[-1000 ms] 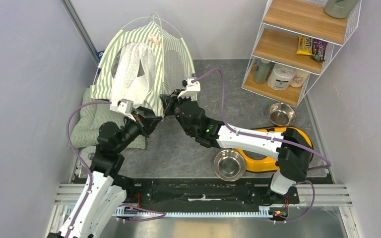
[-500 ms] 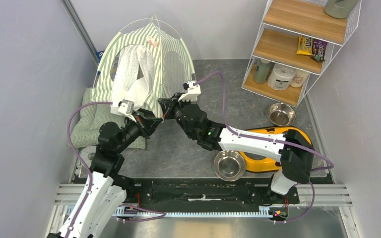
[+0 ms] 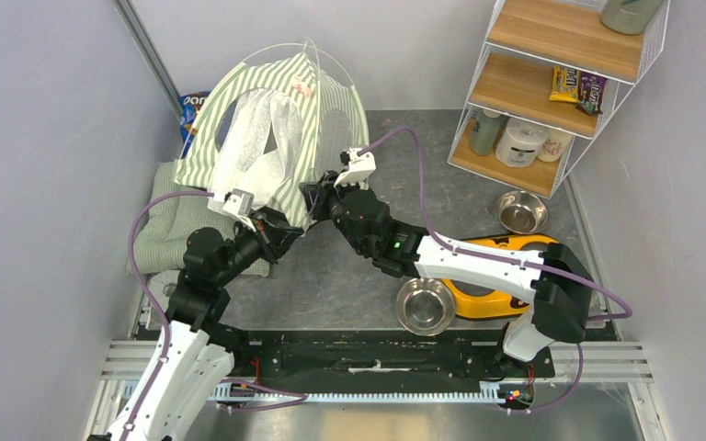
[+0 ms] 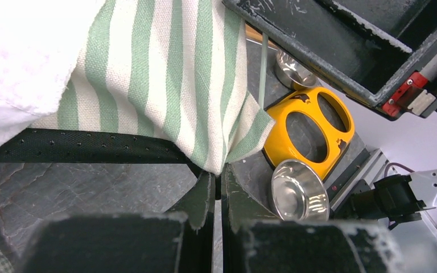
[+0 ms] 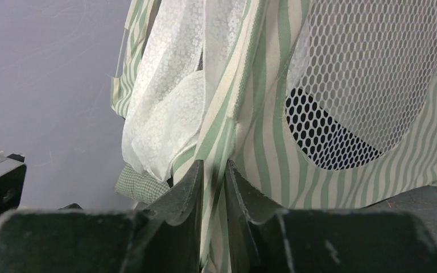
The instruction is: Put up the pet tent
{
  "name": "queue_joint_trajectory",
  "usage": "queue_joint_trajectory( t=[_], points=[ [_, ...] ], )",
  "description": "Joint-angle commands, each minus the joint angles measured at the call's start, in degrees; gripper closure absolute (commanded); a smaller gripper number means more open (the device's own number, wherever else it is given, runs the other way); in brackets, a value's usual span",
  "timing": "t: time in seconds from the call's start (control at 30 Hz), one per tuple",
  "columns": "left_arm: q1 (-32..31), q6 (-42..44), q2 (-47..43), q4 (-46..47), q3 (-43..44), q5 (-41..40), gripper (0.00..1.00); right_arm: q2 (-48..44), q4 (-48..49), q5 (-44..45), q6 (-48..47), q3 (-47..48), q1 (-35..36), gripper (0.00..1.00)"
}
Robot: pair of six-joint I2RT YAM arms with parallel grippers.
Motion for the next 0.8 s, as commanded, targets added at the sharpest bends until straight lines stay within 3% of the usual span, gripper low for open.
queue_joint_trajectory(
  t=[0.0,0.17,0.5,0.77],
  points=[
    [-0.4,1.3,-0.6,-1.9,1.9,3.5,0.98,-1.7,0.4,-2.1,-1.4,3.1,-1.3,0.76],
    [-0.4,1.5,-0.9,-3.0,2.2,3.3,0.98,-1.0,0.6,-3.0,0.7,2.8,-2.4,1.00],
    [-0.4,0.7,-1.8,-4.3,2.2,6.0,0.98,2.7,14.5,2.6,1.6,1.8,-2.9,1.00],
    [-0.4,-0.2,-2.2,-2.4,2.5,6.8,0.98,5.1,15.1,4.4,0.0,3.4,-2.2,1.00]
  ],
)
